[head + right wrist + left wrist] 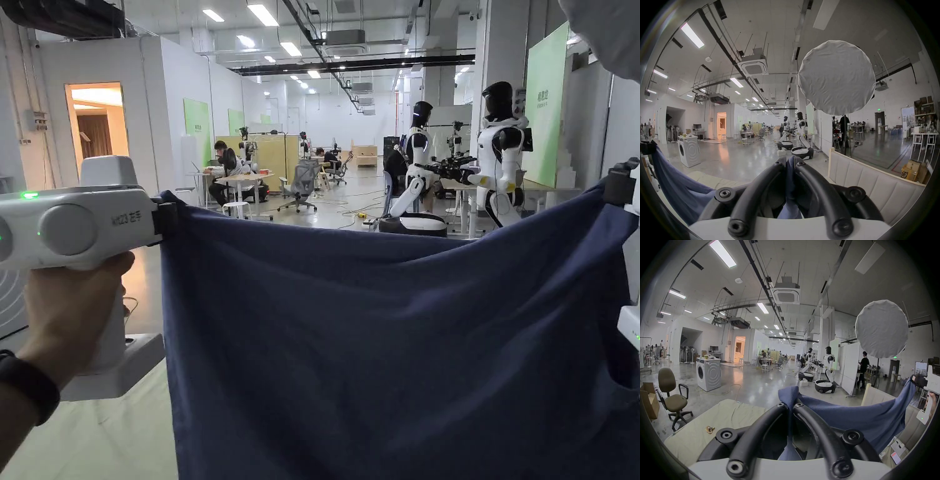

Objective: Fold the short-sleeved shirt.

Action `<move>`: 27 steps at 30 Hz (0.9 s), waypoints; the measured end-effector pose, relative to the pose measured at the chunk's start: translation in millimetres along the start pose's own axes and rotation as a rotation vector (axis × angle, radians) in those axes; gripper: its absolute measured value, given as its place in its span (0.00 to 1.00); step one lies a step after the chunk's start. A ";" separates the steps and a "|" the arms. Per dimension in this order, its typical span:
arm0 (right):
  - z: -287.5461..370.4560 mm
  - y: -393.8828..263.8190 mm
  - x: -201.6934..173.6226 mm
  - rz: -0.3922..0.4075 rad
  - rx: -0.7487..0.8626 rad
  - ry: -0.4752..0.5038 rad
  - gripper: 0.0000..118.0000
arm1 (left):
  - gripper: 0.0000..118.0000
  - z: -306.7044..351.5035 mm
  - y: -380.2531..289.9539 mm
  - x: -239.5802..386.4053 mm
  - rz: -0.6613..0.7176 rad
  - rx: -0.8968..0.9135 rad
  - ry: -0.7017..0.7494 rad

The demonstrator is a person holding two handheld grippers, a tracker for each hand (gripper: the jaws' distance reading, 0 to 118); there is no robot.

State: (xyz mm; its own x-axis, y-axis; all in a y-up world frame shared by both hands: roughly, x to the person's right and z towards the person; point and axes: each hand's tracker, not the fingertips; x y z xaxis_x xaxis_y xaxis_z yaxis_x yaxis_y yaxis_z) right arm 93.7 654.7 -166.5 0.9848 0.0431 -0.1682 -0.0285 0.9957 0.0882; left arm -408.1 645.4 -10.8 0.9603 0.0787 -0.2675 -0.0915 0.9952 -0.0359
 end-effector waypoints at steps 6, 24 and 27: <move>-58.9 -25.7 -6.7 0.032 -0.029 -0.099 0.06 | 0.04 -58.8 -23.1 4.5 0.005 -0.048 0.041; 13.5 -172.3 -1.8 -0.079 -0.137 0.047 0.06 | 0.04 -58.2 -189.1 -59.2 0.057 -0.226 -0.100; 55.6 -218.1 5.0 -0.133 -0.214 0.041 0.06 | 0.04 -33.4 -240.5 -72.4 0.207 -0.318 -0.098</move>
State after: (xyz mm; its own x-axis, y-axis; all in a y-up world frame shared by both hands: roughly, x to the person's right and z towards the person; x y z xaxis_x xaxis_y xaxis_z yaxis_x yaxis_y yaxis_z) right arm 114.4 433.3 -132.0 0.9746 -0.0910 -0.2045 0.0615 0.9874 -0.1461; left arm -464.4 398.4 -15.0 0.9323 0.2964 -0.2073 -0.3480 0.8911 -0.2912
